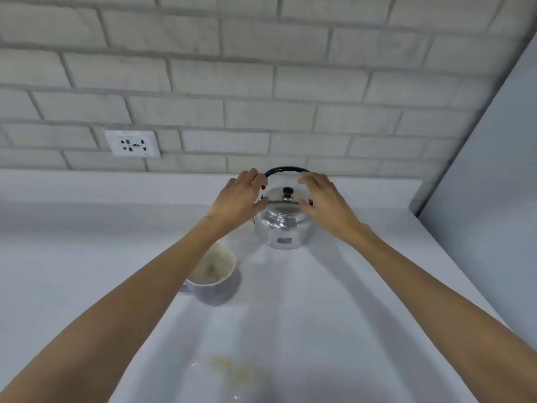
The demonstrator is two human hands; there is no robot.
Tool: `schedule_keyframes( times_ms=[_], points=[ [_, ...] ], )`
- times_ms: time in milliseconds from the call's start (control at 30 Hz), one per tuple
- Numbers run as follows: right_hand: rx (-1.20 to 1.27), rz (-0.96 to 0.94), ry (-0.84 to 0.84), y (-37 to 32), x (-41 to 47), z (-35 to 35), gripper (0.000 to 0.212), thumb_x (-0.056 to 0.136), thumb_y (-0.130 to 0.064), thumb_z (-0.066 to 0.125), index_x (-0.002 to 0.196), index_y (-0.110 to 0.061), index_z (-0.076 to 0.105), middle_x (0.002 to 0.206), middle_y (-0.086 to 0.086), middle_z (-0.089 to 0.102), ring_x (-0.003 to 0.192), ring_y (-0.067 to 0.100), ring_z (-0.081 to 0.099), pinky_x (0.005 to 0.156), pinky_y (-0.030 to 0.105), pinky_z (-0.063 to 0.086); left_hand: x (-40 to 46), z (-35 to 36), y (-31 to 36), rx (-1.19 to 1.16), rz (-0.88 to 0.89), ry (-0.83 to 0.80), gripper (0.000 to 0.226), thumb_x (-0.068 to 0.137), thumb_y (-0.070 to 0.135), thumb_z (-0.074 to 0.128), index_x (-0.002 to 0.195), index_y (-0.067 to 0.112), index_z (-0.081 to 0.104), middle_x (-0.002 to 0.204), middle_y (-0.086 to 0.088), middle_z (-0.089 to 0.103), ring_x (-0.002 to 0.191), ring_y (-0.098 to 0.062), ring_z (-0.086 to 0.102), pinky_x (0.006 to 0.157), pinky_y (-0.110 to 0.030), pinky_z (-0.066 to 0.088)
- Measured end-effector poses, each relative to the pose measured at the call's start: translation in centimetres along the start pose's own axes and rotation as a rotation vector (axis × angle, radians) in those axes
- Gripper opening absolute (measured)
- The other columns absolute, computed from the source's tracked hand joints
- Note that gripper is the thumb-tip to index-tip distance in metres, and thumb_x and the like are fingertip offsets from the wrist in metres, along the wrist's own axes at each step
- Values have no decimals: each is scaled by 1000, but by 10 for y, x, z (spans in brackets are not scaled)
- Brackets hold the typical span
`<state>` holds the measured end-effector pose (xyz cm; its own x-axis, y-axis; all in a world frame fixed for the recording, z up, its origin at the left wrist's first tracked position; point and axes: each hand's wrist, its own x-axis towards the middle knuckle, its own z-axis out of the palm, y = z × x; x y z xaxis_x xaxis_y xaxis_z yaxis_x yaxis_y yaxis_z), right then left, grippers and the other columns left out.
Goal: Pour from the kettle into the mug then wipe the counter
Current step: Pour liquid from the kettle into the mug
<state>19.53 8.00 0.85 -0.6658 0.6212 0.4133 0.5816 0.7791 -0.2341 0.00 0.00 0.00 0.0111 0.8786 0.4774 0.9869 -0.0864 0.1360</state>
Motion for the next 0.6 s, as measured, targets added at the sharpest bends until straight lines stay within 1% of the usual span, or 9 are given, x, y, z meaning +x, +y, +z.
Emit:
schedule_keyframes(
  times_ms=[67,133,200,300,400,500,567,600],
  points=[
    [36,40,-33,9,10,5,51,93,-15,55,139,-5,35,150,10,33,138,23,30,111,35,33,11,12,0,-25,-24,-24,46,90,25,55,131,9,42,126,-10,47,116,-27,44,96,-39,40],
    [51,66,-66,18,21,9,60,94,-19,53,146,-10,23,155,7,22,142,19,21,114,36,30,21,23,0,-29,-19,-51,59,90,24,56,140,8,31,138,-10,40,124,-28,39,103,-40,36],
    [62,72,-75,26,32,14,63,95,-22,52,147,-12,19,156,5,20,143,18,20,113,36,28,33,34,-2,-40,-11,-71,65,91,23,56,145,8,23,146,-11,33,130,-28,35,108,-41,32],
    [65,37,-83,35,46,18,59,95,-23,52,145,-10,24,153,7,27,140,21,25,112,34,27,49,44,-6,-37,-24,-90,67,92,18,53,147,5,16,149,-13,29,133,-28,33,110,-42,30],
    [52,-8,-103,40,59,23,51,96,-23,50,141,-6,31,143,11,39,132,24,37,107,35,33,64,51,-9,-63,-48,-88,60,94,10,46,146,2,18,144,-16,35,126,-31,39,104,-43,36],
    [56,-31,-94,44,68,28,44,97,-25,48,135,-3,39,132,14,48,123,26,45,103,37,39,74,57,-10,-135,-69,-100,43,97,9,42,137,-1,31,131,-20,47,114,-33,47,97,-43,42],
    [99,-46,-76,46,72,32,39,98,-27,47,127,-2,45,123,14,52,115,25,48,100,37,41,77,61,-10,-203,-73,-80,26,99,10,38,121,-4,43,114,-20,54,95,-28,51,84,-39,45],
    [122,-50,-65,47,73,33,35,98,-27,46,123,-1,47,119,14,54,111,25,49,98,36,41,78,63,-9,-232,-76,-61,22,100,12,36,112,-4,45,103,-19,55,84,-24,47,77,-37,44]
  ],
)
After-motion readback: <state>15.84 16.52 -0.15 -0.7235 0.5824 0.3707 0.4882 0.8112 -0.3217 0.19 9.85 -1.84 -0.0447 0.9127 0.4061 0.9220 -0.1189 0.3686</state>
